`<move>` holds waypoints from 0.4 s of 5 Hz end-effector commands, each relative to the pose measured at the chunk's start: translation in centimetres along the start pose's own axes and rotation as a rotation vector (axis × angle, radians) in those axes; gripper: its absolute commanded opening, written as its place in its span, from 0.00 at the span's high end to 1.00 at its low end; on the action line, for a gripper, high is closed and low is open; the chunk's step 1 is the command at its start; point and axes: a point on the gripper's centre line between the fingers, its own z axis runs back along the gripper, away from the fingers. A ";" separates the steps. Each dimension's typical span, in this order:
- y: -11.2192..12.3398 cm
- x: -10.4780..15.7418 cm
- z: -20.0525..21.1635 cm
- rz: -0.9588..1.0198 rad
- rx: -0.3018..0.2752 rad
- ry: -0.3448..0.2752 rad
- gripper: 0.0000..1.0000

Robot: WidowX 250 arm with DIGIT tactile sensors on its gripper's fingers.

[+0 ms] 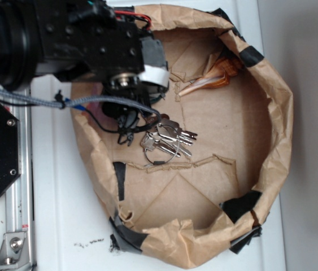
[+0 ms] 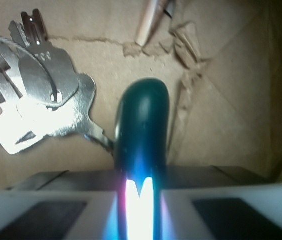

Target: Grab the plastic pickle.

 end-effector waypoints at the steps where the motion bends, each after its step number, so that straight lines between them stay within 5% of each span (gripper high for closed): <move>1: -0.1 0.9 0.6 -0.038 0.000 -0.024 0.41; 2: -0.1 0.9 0.4 -0.023 0.012 -0.027 0.00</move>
